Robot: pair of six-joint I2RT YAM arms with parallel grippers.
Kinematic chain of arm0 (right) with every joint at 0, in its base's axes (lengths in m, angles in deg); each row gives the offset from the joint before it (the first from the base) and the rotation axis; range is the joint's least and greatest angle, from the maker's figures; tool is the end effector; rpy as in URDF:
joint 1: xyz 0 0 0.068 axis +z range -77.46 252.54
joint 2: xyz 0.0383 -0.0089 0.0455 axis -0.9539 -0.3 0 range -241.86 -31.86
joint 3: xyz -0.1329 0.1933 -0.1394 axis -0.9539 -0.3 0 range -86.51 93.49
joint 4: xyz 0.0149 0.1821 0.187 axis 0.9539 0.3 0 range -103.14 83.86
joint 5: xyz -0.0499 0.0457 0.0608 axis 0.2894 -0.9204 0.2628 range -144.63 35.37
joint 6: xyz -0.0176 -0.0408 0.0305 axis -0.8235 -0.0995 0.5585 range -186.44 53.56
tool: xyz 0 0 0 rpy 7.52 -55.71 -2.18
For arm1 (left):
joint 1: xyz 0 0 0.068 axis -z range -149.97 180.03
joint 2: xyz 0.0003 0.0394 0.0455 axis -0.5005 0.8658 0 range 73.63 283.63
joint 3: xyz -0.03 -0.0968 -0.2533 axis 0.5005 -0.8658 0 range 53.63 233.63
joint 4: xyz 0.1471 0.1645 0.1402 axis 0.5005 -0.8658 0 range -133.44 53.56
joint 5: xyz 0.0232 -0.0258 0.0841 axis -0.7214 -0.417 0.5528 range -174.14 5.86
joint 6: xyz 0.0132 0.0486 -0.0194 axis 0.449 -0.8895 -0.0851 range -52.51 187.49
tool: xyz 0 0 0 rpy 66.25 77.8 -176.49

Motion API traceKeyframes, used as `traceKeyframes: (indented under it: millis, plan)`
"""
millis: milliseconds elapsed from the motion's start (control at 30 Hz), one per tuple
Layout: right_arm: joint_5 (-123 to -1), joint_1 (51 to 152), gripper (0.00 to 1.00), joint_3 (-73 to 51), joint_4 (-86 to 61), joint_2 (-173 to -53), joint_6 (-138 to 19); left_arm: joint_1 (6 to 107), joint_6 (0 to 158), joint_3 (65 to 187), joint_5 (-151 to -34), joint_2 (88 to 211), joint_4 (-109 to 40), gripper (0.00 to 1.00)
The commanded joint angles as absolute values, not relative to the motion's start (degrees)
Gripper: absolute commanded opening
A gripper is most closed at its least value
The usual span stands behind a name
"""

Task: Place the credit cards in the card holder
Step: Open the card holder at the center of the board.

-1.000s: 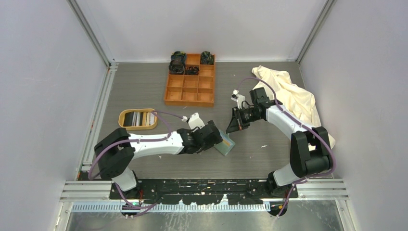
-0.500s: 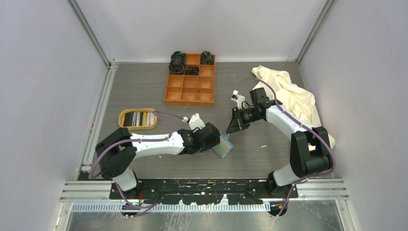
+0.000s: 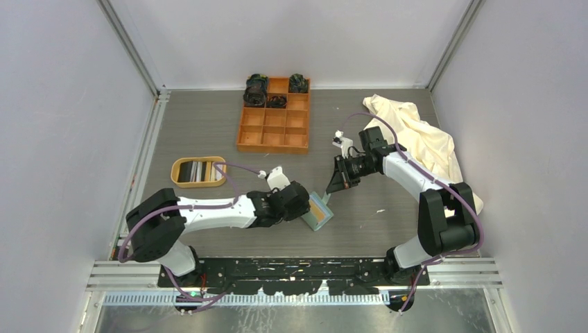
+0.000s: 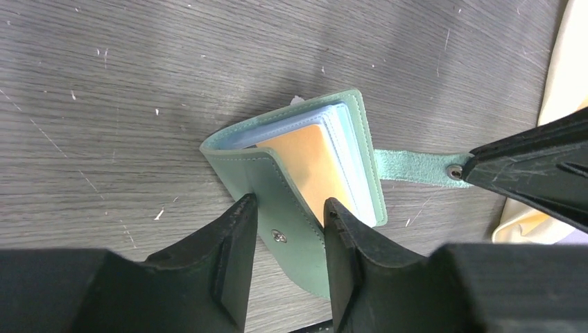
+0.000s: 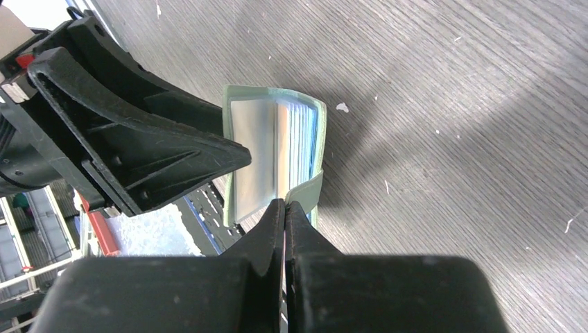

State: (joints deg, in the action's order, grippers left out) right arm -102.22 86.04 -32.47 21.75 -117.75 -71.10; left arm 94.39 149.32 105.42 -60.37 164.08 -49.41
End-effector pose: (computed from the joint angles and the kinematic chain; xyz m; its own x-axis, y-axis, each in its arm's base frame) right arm 0.2657 0.0908 0.2086 -0.8545 -0.2616 -0.4488 -0.5122 0.5684 0.6438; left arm 0.1502 -0.2796 0.1877 -0.7577 -0.5148 -0.4011 -0.2339 0.7880 -0.5695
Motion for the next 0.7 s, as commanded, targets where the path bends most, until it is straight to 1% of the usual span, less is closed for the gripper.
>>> traceKeyframes:
  millis: [0, 133, 300, 433, 667]
  plan:
    - [-101.8, 85.9, 0.01, -30.4, 21.6, -116.9, -72.0, 93.9, 145.9, 103.3, -59.2, 160.9, -47.7, 0.36]
    - [-101.3, 85.3, 0.01, -30.3, 21.6, -116.4, -71.8, 93.3, 144.3, 100.6, -60.1, 159.7, -45.0, 0.21]
    - [-100.5, 84.2, 0.01, -30.5, 21.1, -115.8, -71.3, 91.6, 140.0, 95.4, -62.1, 157.8, -38.7, 0.11]
    - [-99.3, 83.6, 0.01, -31.0, 20.4, -115.8, -70.7, 89.2, 132.8, 91.6, -64.9, 156.7, -31.7, 0.01]
    - [-95.0, 83.4, 0.02, -30.8, 20.6, -118.3, -70.6, 83.9, 122.2, 86.3, -71.8, 158.3, -18.2, 0.00]
